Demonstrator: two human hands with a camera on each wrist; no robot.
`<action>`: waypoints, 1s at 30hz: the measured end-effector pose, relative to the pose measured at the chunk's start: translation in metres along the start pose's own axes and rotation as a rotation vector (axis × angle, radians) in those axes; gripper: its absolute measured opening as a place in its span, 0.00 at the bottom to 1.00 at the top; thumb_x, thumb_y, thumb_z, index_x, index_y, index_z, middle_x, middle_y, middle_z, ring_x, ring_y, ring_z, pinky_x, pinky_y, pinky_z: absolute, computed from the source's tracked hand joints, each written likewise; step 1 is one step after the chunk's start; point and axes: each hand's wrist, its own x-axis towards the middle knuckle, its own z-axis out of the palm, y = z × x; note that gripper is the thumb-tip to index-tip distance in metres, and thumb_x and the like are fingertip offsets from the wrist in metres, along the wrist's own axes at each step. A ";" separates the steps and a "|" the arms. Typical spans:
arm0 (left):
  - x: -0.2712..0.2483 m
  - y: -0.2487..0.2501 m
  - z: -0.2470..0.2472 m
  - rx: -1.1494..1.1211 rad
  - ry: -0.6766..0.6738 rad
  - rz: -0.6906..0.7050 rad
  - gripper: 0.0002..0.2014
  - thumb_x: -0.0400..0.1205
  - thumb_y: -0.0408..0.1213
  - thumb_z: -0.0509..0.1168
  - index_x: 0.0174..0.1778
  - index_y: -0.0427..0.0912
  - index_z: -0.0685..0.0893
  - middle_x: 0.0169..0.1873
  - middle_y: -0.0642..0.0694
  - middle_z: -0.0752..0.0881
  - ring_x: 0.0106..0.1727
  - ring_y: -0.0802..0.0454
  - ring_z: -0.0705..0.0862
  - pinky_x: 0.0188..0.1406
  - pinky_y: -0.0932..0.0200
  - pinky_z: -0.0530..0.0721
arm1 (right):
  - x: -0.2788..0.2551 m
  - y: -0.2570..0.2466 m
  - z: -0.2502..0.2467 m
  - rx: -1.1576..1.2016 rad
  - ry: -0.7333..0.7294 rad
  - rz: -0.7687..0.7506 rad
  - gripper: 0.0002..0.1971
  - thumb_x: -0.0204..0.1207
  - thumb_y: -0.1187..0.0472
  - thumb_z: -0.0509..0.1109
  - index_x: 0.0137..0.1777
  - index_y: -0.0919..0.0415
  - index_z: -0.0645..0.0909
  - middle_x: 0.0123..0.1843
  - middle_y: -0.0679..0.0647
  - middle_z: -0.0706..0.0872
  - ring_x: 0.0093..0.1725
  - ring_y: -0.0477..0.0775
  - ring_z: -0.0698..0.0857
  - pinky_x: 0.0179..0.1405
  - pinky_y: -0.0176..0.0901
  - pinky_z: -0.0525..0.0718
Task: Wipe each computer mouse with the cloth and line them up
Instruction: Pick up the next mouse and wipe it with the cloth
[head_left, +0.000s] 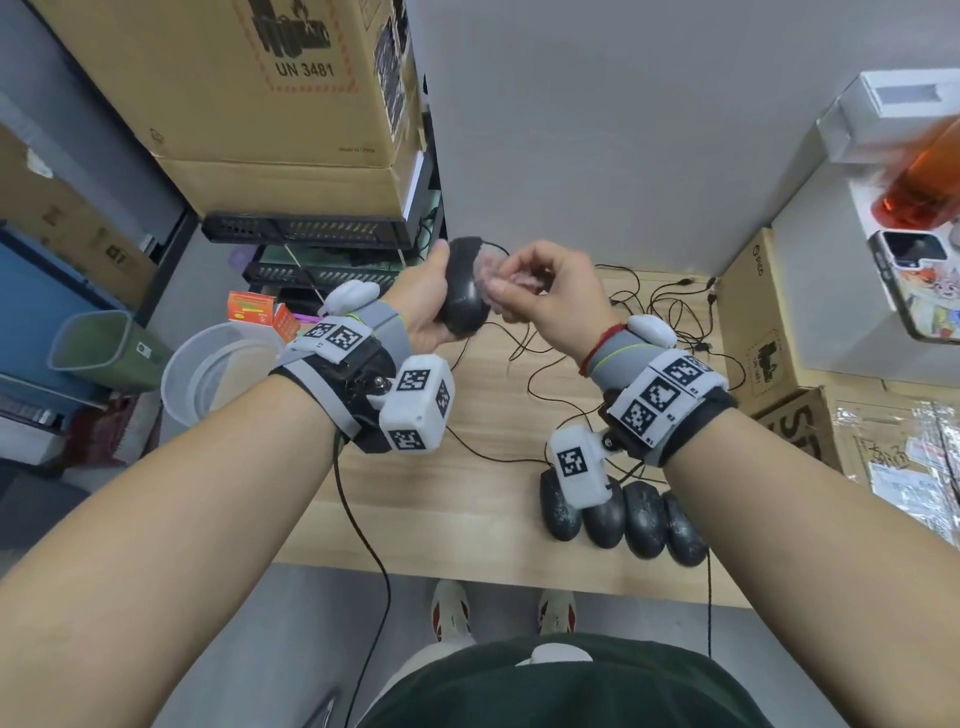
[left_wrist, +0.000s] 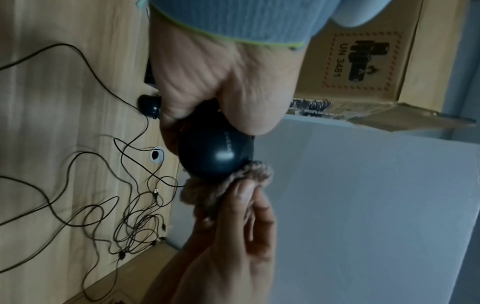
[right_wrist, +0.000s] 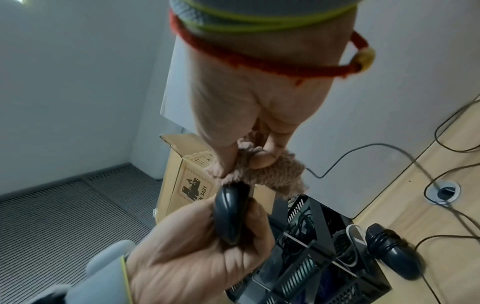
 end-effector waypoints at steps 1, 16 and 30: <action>0.000 -0.004 0.001 0.012 -0.019 -0.004 0.25 0.90 0.58 0.55 0.69 0.42 0.82 0.58 0.37 0.90 0.52 0.38 0.92 0.47 0.39 0.91 | 0.002 -0.001 0.000 -0.001 0.029 0.002 0.08 0.67 0.55 0.82 0.38 0.46 0.83 0.36 0.49 0.88 0.36 0.58 0.88 0.43 0.61 0.90; -0.008 -0.007 -0.003 0.019 -0.072 -0.033 0.24 0.90 0.56 0.56 0.68 0.40 0.82 0.56 0.37 0.90 0.51 0.38 0.91 0.51 0.44 0.91 | -0.009 0.008 0.004 0.008 0.042 0.096 0.15 0.68 0.60 0.81 0.46 0.43 0.80 0.42 0.50 0.86 0.41 0.52 0.87 0.42 0.55 0.91; -0.019 -0.027 -0.033 0.607 -0.198 -0.050 0.18 0.84 0.51 0.67 0.49 0.37 0.83 0.37 0.34 0.88 0.32 0.38 0.88 0.36 0.53 0.87 | -0.010 0.033 -0.017 -0.052 -0.087 0.247 0.07 0.79 0.61 0.71 0.55 0.61 0.84 0.46 0.65 0.91 0.39 0.69 0.90 0.37 0.62 0.88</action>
